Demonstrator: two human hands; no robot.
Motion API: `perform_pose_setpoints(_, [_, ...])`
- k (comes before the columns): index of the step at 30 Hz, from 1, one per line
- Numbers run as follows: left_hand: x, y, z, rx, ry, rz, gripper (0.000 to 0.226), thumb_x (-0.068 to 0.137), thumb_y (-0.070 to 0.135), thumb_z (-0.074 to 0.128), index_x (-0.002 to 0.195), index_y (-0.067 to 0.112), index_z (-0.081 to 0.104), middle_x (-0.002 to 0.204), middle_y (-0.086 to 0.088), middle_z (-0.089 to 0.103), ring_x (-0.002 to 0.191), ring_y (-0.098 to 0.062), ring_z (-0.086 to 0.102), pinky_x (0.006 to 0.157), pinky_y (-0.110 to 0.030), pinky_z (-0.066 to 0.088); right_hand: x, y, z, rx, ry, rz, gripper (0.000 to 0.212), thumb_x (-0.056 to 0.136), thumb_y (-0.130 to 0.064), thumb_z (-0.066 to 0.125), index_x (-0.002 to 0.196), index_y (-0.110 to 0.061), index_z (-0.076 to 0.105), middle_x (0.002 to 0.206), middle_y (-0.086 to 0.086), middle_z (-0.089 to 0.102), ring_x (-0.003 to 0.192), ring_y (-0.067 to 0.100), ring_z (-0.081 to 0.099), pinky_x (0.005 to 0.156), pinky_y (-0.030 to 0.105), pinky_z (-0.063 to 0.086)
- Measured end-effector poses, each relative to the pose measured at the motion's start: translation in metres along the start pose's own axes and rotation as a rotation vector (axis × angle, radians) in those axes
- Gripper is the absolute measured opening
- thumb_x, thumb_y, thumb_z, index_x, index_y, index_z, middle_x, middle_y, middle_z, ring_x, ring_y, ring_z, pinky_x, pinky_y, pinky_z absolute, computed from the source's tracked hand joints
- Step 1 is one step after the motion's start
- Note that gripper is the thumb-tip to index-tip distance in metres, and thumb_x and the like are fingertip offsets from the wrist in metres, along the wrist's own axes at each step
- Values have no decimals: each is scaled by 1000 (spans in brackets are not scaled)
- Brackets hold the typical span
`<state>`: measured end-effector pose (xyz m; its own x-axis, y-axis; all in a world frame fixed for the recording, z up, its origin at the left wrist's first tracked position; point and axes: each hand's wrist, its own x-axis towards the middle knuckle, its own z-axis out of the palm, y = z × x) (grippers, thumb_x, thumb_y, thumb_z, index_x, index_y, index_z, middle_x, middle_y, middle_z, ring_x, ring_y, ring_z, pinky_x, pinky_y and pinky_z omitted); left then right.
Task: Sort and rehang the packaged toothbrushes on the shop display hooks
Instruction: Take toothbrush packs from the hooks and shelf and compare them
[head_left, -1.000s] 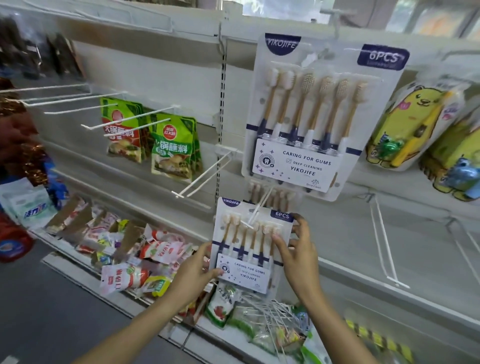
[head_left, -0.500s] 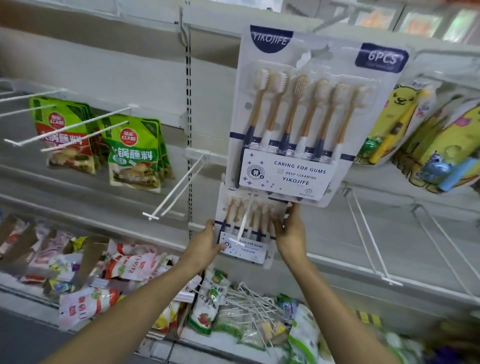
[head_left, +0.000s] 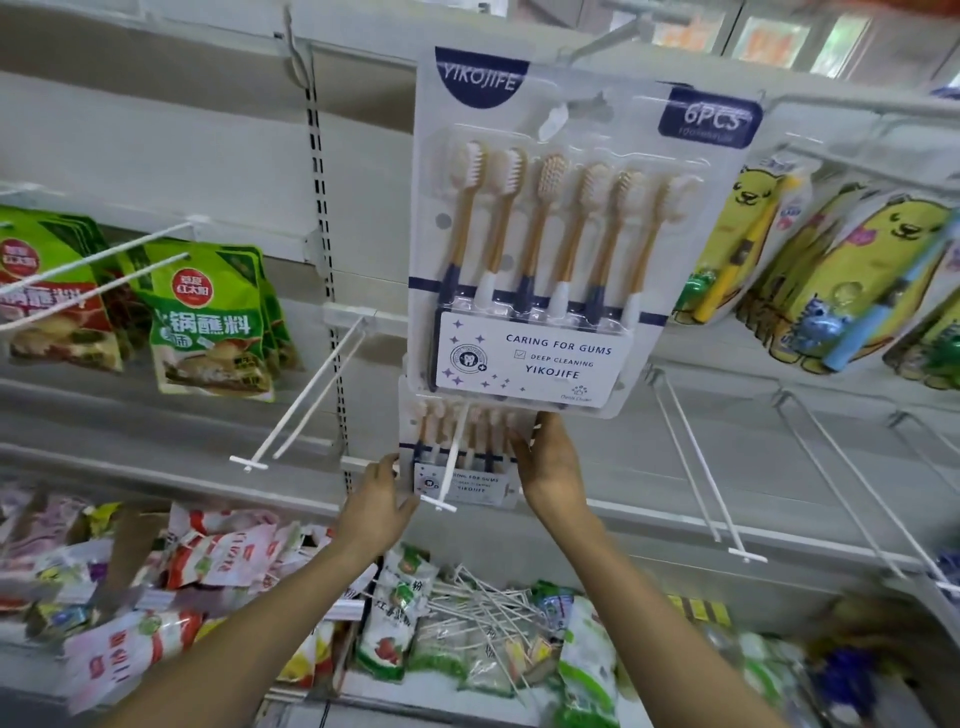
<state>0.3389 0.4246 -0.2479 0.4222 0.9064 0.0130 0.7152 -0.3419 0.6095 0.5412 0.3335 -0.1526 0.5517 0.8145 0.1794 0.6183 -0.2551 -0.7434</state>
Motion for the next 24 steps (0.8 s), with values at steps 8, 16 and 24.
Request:
perform_pose_setpoints(8, [-52, 32, 12, 137, -65, 163, 38, 96, 33, 61, 132, 19, 57, 130, -2, 61, 117, -20, 60, 99, -32, 45, -55, 53, -41, -235, -5, -178, 54, 98, -22, 62, 146, -10, 40, 143, 7, 42, 125, 24, 52, 99, 35, 47])
perform_pose_setpoints(16, [-90, 143, 54, 205, 54, 644, 44, 89, 33, 54, 130, 17, 55, 131, 2, 54, 124, -19, 47, 102, -37, 45, -138, 128, -135, -468, 21, -239, 47, 95, -27, 61, 137, -12, 50, 135, 7, 51, 121, 30, 53, 98, 43, 49])
perform_pose_setpoints(24, [-162, 272, 123, 181, 3, 978, 52, 76, 37, 54, 123, 16, 58, 120, -2, 58, 113, -21, 50, 99, -31, 40, -231, 183, -257, -663, 93, -222, 53, 86, -35, 66, 133, -12, 55, 127, 6, 59, 112, 26, 60, 91, 38, 54])
